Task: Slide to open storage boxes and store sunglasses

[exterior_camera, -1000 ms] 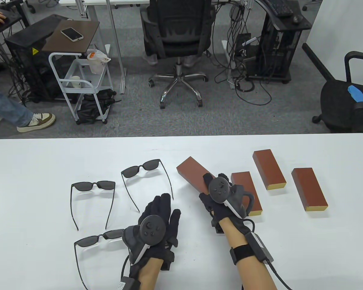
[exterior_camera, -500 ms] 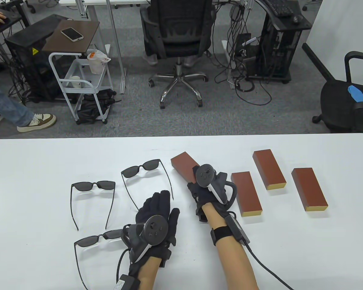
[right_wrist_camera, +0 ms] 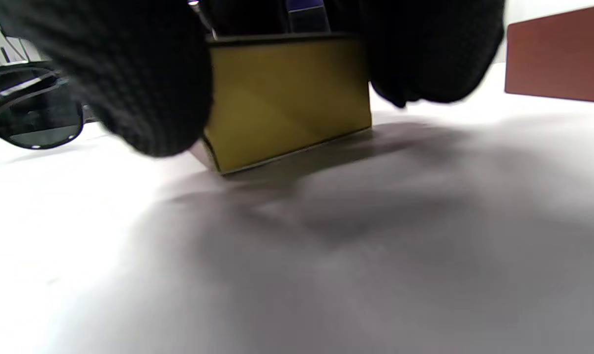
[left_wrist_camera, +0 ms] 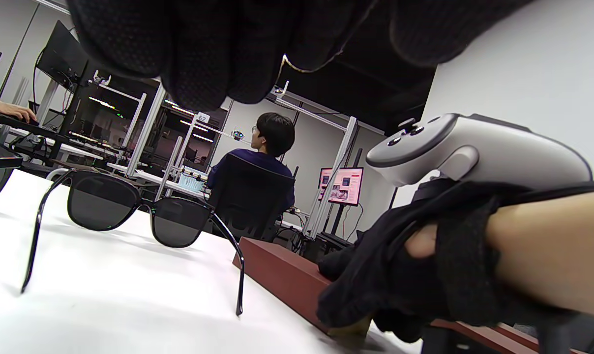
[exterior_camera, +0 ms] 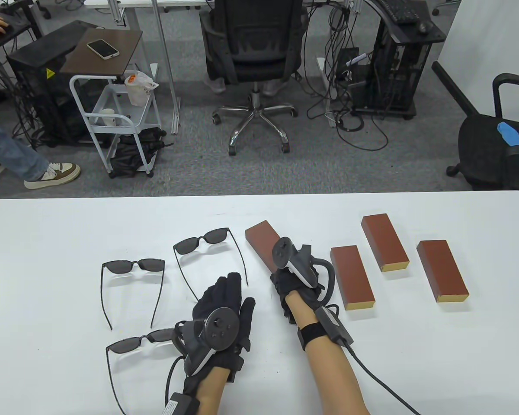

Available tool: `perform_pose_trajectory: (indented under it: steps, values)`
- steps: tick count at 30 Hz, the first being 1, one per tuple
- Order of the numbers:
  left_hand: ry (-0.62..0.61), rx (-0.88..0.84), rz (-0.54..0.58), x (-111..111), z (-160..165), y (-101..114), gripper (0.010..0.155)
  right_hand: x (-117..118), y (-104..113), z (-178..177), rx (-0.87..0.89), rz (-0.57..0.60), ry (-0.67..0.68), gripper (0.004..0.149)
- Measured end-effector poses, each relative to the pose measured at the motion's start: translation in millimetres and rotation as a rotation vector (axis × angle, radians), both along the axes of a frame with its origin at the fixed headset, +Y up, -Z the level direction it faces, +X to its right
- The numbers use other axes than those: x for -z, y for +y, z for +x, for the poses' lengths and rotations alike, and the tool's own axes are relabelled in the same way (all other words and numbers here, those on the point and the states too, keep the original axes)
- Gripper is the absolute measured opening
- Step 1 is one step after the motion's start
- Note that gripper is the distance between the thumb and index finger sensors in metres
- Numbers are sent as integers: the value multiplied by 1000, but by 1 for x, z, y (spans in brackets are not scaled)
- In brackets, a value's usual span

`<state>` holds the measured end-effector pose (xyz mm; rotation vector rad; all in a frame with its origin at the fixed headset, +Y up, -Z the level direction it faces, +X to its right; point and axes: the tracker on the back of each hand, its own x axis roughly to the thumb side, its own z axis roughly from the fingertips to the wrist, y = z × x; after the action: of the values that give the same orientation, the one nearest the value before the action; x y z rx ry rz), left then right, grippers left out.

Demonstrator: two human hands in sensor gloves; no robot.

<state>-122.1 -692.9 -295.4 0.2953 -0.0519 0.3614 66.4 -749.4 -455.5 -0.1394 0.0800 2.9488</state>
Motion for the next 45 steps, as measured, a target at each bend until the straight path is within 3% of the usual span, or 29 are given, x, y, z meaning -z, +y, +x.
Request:
perform_pose_trajectory:
  steps: [5, 11, 13, 15, 20, 24, 30, 35, 42, 45]
  values:
    - [-1, -4, -12, 2, 0, -3, 67, -24, 23, 15, 71, 53, 68, 72]
    - [-14, -12, -7, 3, 3, -4, 66, -76, 49, 45, 206, 160, 195, 63]
    - [-22, 1, -1, 2, 6, -3, 64, -100, 56, 57, 235, 244, 276, 61]
    - [-23, 11, -1, 2, 7, -2, 64, -120, 60, 69, 231, 320, 309, 59]
    - [-10, 36, 22, 1, 7, 6, 64, -151, 60, 95, 190, 354, 329, 58]
    - [17, 48, 12, 5, 3, 13, 61, -156, 55, 108, 211, 449, 348, 57]
    - [25, 126, -140, 12, -16, 13, 59, -152, 44, 117, 216, 403, 334, 57]
    - [27, 201, -309, 17, -64, 14, 59, -148, 41, 118, 208, 360, 315, 59]
    - [57, 370, -628, 18, -133, 6, 67, -146, 40, 119, 175, 325, 306, 59]
    - [92, 440, -690, 15, -155, 4, 71, -146, 41, 121, 170, 318, 295, 59]
